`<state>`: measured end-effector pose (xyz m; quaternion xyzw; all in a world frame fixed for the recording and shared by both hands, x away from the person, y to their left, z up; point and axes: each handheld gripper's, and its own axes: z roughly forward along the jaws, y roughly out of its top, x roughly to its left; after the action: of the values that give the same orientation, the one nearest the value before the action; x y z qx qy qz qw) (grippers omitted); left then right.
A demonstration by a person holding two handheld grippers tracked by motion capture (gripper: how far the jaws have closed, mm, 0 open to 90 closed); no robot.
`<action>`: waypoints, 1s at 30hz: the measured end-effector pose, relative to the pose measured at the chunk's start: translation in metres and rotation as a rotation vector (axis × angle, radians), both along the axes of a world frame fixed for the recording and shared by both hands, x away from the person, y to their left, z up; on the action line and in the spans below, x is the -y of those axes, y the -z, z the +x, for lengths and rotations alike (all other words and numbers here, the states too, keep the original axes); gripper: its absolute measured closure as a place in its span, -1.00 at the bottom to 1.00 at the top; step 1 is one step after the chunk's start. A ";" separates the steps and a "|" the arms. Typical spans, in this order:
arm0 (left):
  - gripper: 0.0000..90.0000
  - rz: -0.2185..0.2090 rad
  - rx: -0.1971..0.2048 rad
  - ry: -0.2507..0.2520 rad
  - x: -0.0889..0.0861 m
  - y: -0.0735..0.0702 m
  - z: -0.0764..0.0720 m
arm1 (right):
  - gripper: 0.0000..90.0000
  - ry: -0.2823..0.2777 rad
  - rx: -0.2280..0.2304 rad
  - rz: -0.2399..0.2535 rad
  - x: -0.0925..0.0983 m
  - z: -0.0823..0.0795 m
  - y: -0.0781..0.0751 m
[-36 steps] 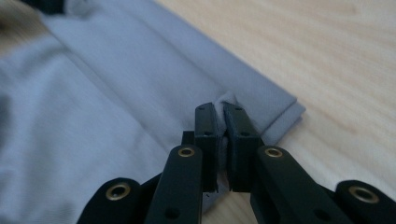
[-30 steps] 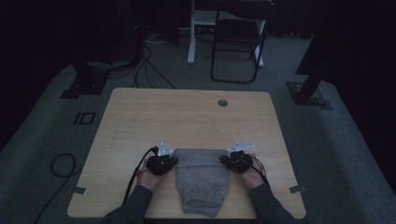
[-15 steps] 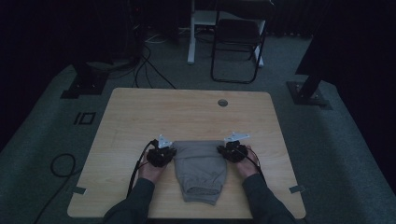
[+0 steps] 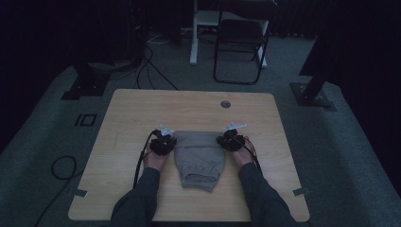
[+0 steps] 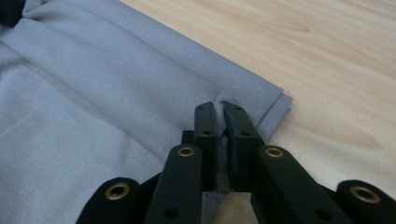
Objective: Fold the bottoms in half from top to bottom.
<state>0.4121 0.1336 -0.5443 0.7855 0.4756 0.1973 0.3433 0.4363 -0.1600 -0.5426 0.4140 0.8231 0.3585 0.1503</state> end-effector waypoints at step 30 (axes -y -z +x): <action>0.91 -0.191 0.224 -0.017 -0.013 -0.085 -0.005 | 0.90 0.003 0.251 0.135 0.023 -0.009 -0.078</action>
<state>0.4066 0.1464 -0.4589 0.7181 0.4578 0.2405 0.4658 0.4269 -0.1832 -0.4646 0.3762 0.7712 0.4618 0.2245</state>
